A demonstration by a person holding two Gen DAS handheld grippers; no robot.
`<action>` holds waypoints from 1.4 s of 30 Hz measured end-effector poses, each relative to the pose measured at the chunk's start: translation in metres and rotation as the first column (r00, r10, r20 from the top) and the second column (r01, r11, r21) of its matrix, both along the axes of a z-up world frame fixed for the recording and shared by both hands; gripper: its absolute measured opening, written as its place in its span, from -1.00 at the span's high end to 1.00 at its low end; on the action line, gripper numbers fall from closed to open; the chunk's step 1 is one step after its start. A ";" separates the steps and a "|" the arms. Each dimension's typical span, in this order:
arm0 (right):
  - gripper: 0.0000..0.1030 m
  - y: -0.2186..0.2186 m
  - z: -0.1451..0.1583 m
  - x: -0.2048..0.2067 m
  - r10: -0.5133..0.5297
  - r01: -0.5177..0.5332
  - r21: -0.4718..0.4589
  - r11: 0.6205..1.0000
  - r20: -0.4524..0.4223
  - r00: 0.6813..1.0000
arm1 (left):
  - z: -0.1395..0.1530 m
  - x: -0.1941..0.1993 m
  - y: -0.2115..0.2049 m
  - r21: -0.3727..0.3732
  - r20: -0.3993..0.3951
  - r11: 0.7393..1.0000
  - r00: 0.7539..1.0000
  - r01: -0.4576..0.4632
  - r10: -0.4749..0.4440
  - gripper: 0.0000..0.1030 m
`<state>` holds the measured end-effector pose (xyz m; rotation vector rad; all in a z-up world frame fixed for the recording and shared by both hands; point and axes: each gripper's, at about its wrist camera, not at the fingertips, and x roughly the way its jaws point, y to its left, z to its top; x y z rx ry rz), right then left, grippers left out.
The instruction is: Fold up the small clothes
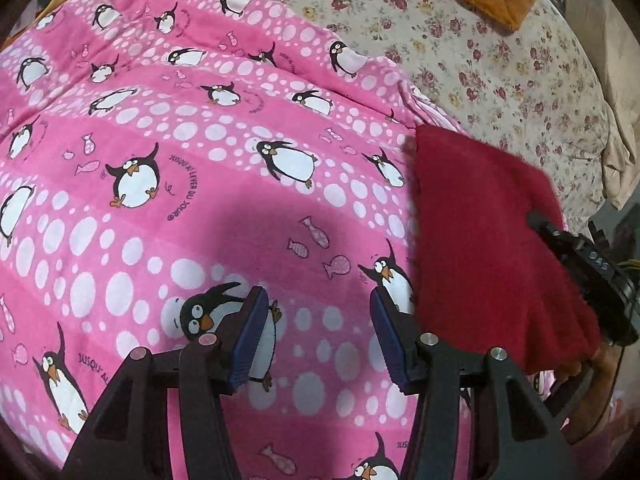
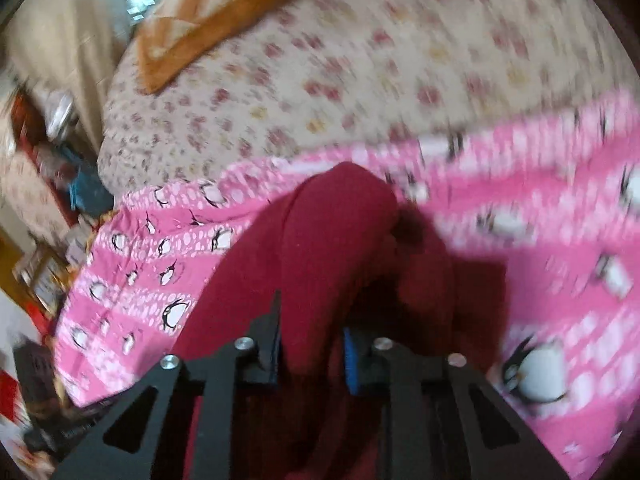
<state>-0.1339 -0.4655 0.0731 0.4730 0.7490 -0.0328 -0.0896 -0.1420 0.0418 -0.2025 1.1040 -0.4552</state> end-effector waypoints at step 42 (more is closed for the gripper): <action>0.88 0.017 -0.027 -0.102 0.092 -0.086 0.045 0.995 -0.173 0.981 | -0.002 -0.003 -0.024 -0.033 -0.004 0.996 0.997 0.080 -0.080 0.38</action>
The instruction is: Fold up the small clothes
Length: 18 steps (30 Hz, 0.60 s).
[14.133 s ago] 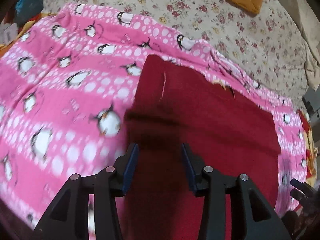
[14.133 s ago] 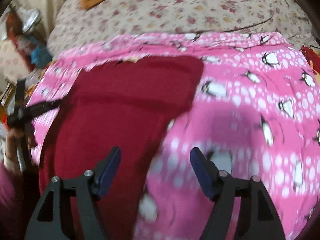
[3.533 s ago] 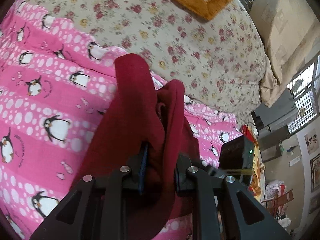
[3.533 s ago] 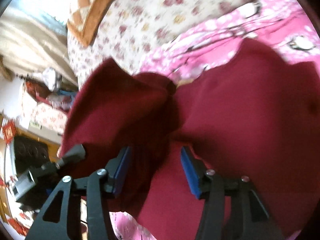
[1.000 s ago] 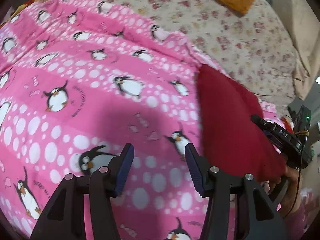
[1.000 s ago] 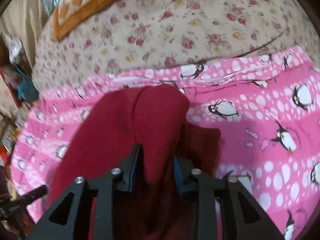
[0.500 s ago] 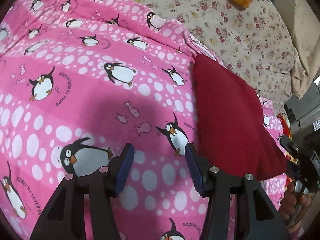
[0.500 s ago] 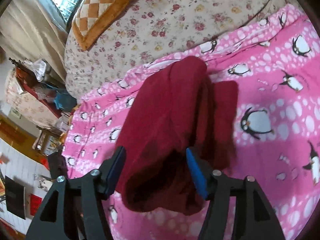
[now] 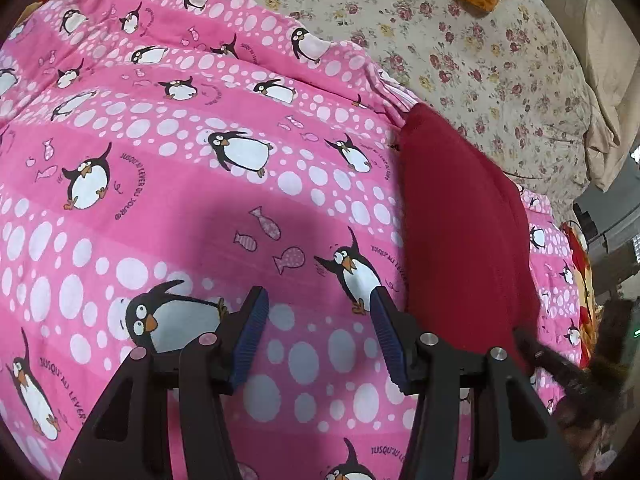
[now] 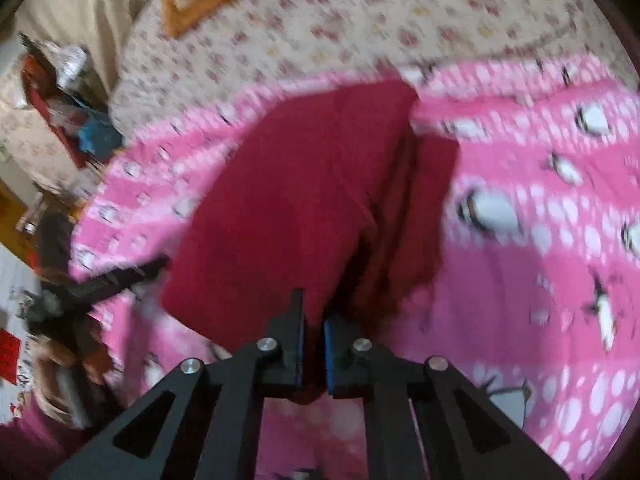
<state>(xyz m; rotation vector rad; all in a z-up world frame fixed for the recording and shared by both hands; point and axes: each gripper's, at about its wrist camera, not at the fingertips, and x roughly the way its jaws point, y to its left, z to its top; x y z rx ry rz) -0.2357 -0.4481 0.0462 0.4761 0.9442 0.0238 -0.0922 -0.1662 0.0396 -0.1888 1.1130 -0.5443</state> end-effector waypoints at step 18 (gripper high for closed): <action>-0.07 -0.033 0.040 -0.022 -0.127 0.114 0.110 0.987 0.120 0.985 | 0.001 -0.002 -0.002 0.006 0.015 1.000 1.000 0.000 0.000 0.38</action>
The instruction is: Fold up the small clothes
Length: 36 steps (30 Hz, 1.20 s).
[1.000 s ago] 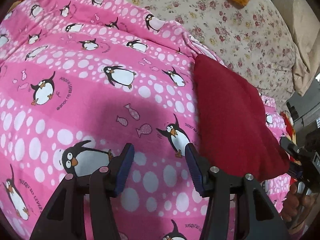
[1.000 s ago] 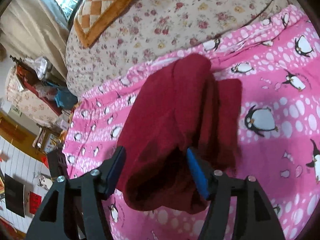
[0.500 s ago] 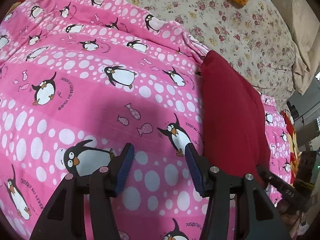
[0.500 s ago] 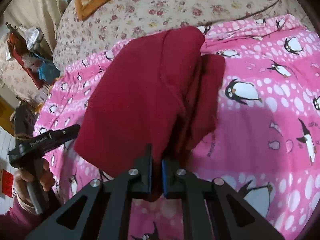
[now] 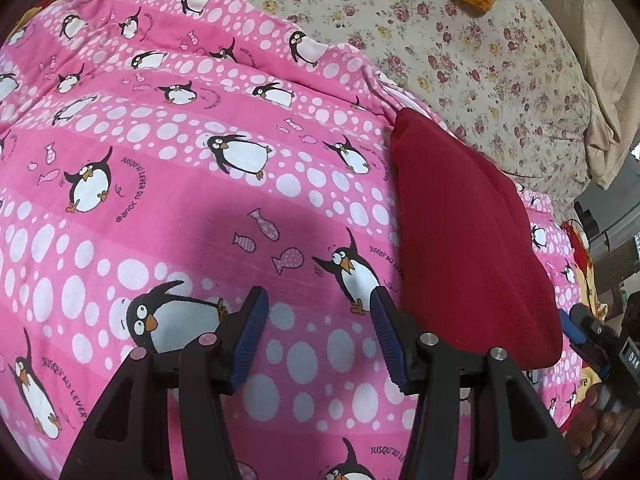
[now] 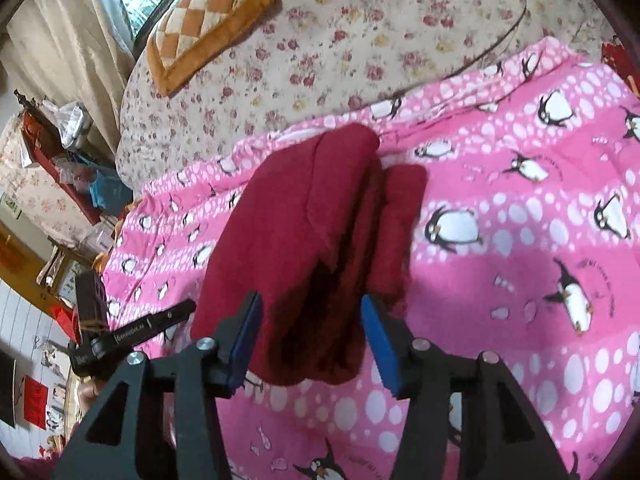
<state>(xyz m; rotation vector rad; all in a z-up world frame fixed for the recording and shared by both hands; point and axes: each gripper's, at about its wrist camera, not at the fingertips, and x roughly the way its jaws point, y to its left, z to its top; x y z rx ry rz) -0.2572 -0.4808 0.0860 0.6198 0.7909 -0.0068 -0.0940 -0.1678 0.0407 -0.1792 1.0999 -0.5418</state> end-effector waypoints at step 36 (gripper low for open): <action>0.73 -0.023 -0.026 0.088 -0.021 0.011 -0.134 0.991 -0.072 0.997 | 0.031 0.042 -0.103 0.033 0.034 0.983 0.983 0.179 -0.180 0.38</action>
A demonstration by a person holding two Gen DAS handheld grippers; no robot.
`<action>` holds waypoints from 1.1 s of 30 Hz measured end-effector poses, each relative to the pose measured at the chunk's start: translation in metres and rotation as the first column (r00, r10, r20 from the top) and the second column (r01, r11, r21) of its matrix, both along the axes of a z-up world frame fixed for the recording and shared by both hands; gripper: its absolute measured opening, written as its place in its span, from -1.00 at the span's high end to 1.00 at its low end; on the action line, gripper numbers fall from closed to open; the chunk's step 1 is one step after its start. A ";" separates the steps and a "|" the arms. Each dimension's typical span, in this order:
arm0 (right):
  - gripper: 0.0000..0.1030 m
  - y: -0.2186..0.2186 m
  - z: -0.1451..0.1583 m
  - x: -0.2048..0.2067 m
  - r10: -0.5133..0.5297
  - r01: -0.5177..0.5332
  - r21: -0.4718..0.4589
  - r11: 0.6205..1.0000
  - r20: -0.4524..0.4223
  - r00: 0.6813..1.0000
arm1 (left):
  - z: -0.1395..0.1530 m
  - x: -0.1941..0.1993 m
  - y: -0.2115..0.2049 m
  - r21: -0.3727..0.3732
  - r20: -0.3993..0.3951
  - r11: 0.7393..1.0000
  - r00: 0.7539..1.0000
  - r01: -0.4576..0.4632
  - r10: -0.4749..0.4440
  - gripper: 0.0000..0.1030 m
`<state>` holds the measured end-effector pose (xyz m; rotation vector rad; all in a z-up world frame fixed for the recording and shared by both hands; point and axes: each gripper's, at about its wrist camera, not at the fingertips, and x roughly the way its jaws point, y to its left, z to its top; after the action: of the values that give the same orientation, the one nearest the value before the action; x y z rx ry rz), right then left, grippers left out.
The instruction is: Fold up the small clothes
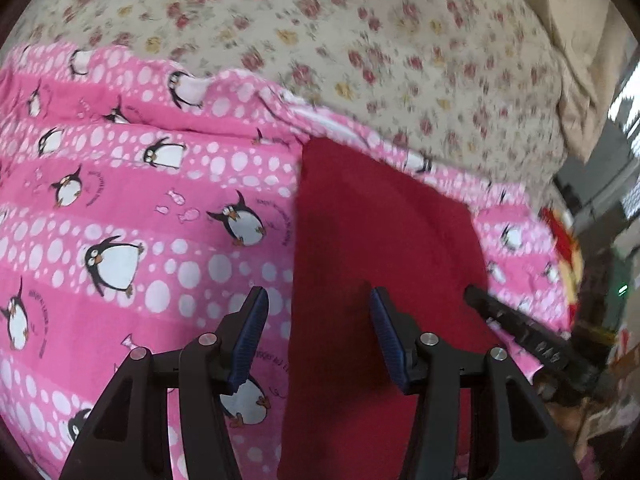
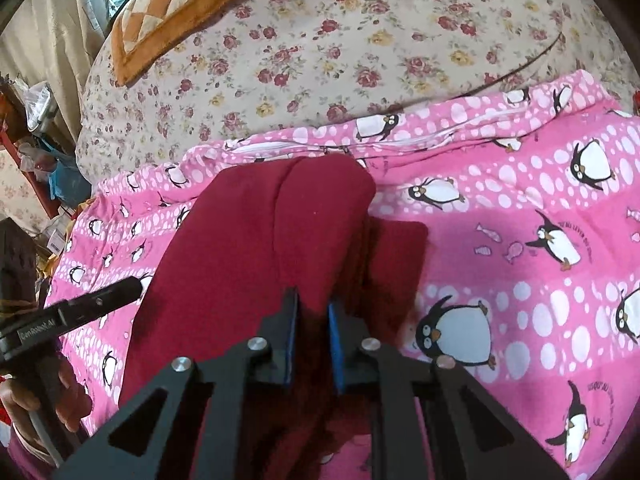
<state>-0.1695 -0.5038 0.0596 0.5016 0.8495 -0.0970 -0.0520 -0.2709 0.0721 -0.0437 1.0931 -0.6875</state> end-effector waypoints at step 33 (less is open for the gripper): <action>-0.05 -0.029 0.009 0.035 -0.079 0.079 0.039 0.996 0.001 0.997 | -0.006 0.046 -0.055 0.156 0.011 0.985 0.997 0.076 -0.079 0.25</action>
<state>-0.1349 -0.5326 0.0683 0.5715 0.8302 -0.1527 -0.0059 -0.3258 0.0666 0.1392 1.1338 -0.6687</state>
